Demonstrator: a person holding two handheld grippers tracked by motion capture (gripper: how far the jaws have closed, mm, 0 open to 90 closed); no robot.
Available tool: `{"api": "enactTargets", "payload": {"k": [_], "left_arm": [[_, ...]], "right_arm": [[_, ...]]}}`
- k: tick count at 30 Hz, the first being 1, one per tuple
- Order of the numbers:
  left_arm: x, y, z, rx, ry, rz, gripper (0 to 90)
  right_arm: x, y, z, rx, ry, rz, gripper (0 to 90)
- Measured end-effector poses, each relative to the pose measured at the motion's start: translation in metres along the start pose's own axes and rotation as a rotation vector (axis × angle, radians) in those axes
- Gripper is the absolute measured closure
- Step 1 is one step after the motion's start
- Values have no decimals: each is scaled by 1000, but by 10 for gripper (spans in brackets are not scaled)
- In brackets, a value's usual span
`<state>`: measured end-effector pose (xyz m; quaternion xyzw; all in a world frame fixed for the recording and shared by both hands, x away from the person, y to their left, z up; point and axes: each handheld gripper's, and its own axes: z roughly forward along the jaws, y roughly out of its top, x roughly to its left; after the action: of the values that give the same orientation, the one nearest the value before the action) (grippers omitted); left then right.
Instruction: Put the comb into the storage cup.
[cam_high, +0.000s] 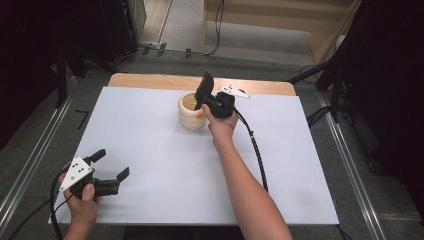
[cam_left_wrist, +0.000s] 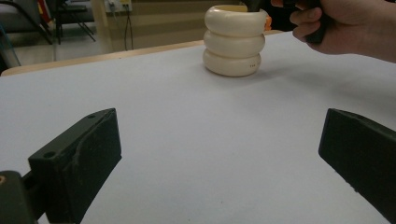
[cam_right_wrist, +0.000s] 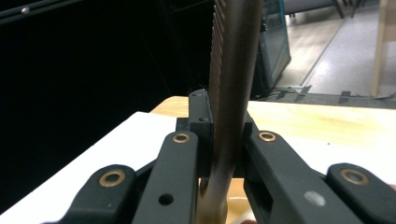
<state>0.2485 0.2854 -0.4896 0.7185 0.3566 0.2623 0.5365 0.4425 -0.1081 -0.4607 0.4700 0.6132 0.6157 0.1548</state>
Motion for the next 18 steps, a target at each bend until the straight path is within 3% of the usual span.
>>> {"api": "enactTargets", "payload": {"k": [5,10,12,18], "left_arm": [[0,0,0,2,1,2,0],[0,0,1,2,5,1,0],[0,0,1,2,3,3,0],[-1,0,1,1,3,3,0]], "right_arm": [[-7,0,-1,22,2,49,630],[-10,3,-5,49,-14,32,459],[-12,4,-7,73,2,44,364],[-13,7,-14,105,-12,3,121]]}}
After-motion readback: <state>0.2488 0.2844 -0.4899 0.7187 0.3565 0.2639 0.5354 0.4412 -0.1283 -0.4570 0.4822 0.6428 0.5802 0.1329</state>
